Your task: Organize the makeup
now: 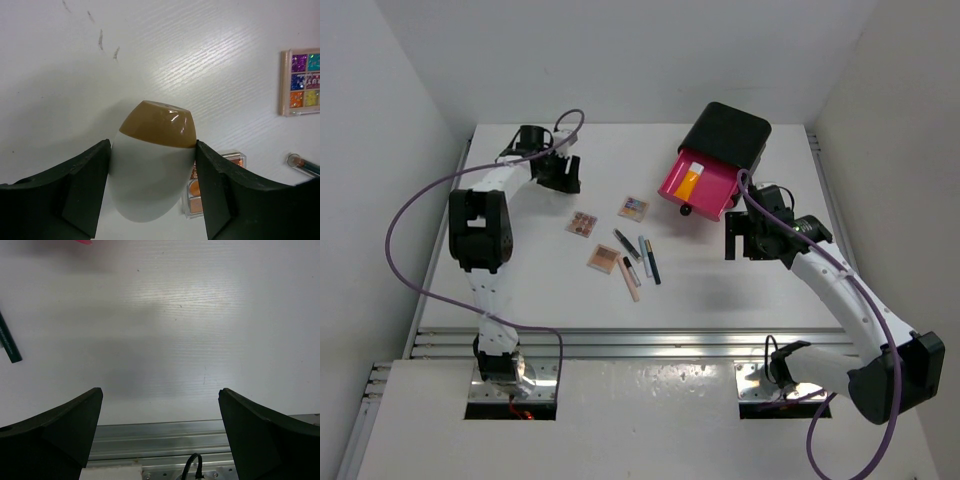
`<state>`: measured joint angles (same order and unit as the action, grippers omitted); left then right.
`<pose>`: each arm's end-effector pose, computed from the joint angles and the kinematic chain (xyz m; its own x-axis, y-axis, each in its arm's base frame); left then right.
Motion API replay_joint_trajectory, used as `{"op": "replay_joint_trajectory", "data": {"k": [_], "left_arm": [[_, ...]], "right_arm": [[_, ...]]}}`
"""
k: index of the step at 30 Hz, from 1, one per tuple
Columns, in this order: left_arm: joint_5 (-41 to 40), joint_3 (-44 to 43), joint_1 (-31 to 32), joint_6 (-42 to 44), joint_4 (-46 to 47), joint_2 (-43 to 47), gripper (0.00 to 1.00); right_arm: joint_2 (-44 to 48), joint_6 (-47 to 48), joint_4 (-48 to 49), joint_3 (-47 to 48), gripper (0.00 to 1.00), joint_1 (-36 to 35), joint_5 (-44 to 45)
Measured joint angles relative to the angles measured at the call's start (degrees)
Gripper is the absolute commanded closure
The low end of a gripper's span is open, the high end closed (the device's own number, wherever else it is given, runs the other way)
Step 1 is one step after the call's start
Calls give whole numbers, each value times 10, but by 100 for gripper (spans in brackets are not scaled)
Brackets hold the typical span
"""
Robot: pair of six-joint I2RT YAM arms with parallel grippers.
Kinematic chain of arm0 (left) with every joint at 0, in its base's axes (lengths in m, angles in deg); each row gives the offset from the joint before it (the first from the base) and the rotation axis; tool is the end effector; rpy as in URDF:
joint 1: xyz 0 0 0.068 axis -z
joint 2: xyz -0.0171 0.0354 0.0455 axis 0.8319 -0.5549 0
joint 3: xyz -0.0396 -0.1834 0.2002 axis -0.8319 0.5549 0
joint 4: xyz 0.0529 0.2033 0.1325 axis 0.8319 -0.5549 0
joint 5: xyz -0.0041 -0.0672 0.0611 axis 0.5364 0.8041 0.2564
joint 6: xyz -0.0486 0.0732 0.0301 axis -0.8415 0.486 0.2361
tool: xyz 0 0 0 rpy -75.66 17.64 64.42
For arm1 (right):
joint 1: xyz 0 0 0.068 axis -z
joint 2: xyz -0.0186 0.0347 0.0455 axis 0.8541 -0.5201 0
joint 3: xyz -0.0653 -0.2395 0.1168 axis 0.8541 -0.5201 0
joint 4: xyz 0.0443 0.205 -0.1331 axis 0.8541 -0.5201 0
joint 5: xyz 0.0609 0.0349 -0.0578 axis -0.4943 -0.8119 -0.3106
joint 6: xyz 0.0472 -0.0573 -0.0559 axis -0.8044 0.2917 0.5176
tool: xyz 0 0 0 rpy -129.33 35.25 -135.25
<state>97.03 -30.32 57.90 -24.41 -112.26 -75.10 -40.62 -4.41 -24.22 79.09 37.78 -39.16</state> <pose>0.4949 -0.0441 0.1679 -0.7409 0.1676 -0.6504 0.3686 0.9110 -0.1851 0.2287 0.0599 0.2467 -0.7925 0.1370 -0.5943 0.1725 0.9850 -0.0030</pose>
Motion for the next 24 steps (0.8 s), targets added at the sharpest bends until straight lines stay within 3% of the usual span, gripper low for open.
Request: {"op": "replay_joint_trajectory", "data": {"k": [9,19,24], "left_arm": [[-28,-59,33,-52,-13,38,70],[-99,-219,248,-161,15,58,71],[-137,-312,333,-200,21,-2,71]], "right_arm": [[11,-5,1,0,1,2,19],[71,-31,31,-26,1,22,60],[81,-30,30,-50,1,25,62]]}}
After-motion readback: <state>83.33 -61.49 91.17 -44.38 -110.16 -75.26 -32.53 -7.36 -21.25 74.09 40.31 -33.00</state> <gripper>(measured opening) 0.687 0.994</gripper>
